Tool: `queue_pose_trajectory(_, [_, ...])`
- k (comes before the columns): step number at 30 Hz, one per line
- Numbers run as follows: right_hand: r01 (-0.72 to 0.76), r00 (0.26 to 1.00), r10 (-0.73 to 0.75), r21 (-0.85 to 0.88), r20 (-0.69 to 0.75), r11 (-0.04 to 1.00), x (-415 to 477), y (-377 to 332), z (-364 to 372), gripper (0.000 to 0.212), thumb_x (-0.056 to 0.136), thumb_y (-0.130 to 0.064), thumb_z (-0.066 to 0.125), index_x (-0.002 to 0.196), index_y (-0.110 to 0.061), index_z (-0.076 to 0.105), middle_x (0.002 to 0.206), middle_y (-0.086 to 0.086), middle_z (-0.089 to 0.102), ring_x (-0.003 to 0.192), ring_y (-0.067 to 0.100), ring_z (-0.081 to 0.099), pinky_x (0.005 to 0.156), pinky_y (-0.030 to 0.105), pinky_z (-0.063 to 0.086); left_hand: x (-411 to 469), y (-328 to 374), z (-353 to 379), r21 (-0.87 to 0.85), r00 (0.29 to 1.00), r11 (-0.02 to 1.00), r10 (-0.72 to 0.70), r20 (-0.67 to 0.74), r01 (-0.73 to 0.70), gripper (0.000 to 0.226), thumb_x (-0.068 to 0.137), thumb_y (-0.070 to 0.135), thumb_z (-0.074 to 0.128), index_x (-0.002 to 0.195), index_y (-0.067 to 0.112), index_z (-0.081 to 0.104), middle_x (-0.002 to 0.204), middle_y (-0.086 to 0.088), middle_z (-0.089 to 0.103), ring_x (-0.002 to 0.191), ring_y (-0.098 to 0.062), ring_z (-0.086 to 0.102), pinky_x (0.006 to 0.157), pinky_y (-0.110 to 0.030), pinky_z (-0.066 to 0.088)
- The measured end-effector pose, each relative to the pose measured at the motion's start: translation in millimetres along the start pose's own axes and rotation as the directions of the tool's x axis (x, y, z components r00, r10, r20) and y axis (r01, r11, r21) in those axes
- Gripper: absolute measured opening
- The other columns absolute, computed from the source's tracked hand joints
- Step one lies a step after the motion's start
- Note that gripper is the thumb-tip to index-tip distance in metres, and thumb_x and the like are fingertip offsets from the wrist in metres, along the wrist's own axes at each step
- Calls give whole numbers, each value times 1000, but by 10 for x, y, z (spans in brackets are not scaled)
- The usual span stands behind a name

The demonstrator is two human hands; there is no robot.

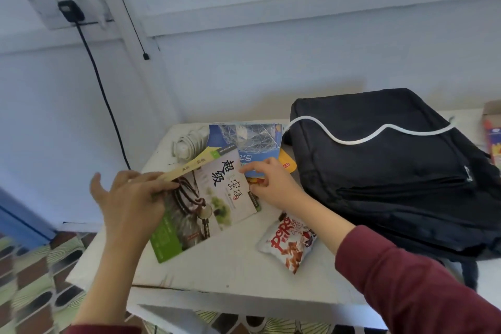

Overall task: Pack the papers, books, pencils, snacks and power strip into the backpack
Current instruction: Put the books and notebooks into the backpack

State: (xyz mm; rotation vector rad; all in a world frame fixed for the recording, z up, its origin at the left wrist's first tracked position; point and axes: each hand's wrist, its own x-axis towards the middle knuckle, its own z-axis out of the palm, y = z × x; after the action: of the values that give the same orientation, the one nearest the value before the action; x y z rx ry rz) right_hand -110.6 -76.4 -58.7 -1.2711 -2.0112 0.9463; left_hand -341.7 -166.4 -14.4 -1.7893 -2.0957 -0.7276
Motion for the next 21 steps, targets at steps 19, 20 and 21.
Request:
queue_pose_trajectory(19, [346, 933, -357, 373, -43, 861, -9, -405, -735, 34, 84, 3, 60, 104, -23, 71, 116, 2, 62, 115, 24, 52, 93, 42, 48, 493, 357, -728, -794, 991, 598, 130, -38, -109, 56, 75, -11, 65, 71, 44, 72, 86, 24, 68, 87, -1, 62, 74, -12, 51])
queue_pose_trajectory(20, [338, 932, -363, 386, -9, 858, -60, -385, -769, 35, 84, 8, 58, 109, -15, 68, 116, 10, 63, 113, 30, 53, 91, 42, 50, 510, 402, -740, -818, 989, 565, 145, -32, -109, 56, 74, -11, 65, 69, 44, 72, 84, 24, 68, 85, 1, 62, 73, -11, 50])
queue_pose_trajectory(21, [326, 932, -363, 407, 16, 853, -117, -369, -799, 34, 84, 11, 57, 112, -8, 65, 115, 13, 65, 112, 34, 54, 91, 42, 50, 532, 443, -737, -833, 987, 543, 159, -27, -111, 56, 74, -11, 65, 68, 44, 72, 82, 23, 68, 83, 2, 62, 73, -11, 50])
